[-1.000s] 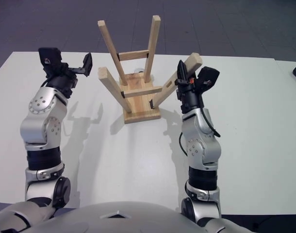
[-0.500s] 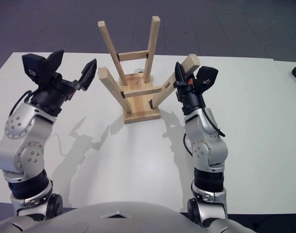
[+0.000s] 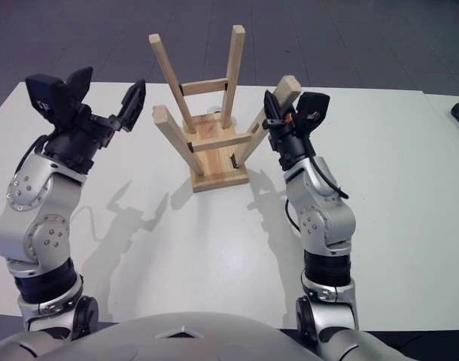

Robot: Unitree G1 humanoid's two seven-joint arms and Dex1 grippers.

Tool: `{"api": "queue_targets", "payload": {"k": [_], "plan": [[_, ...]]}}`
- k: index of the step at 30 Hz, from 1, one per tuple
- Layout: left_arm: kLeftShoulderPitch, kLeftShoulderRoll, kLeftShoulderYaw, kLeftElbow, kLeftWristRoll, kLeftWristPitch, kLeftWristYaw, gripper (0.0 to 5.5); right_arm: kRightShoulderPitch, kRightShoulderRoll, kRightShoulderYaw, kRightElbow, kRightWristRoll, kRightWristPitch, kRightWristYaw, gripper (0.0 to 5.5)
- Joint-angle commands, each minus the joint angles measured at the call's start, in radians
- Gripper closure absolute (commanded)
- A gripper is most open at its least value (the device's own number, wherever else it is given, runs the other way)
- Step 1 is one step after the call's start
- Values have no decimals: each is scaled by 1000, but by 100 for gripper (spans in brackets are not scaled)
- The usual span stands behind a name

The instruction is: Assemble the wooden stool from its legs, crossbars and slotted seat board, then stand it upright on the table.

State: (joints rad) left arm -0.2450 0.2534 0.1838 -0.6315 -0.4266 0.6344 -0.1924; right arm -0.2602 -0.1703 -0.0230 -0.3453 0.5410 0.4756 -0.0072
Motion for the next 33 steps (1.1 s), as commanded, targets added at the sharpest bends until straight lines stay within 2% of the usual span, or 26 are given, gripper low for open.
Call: {"api": "queue_targets", "payload": {"k": [1, 10, 12, 15, 18, 24, 27, 33], "plan": [[-24, -1, -17, 9, 18, -15, 22, 10, 87, 2, 108, 199, -60, 273, -36, 448], [-18, 0, -40, -2, 23, -21, 33, 10, 254, -114, 33, 224, 41, 402, 26, 448], [-15, 3, -39, -2, 24, -21, 34, 10, 275, -145, 46, 201, 39, 357, 54, 448], [-16, 1, -34, -1, 21, -20, 38, 10, 270, -128, 16, 143, 88, 287, 72, 448], [-19, 4, -51, 1, 30, -18, 39, 10, 239, -143, 25, 123, 79, 316, 36, 448], [-26, -7, -49, 12, 35, -23, 56, 10, 132, -22, -167, 46, 293, 309, -147, 448], [-28, -9, -49, 15, 36, -26, 63, 10, 64, -7, -238, 26, 409, 339, -241, 448], [-40, -10, -53, 37, 42, -37, 67, 10, -19, -1, -273, 12, 516, 408, -360, 448]]}}
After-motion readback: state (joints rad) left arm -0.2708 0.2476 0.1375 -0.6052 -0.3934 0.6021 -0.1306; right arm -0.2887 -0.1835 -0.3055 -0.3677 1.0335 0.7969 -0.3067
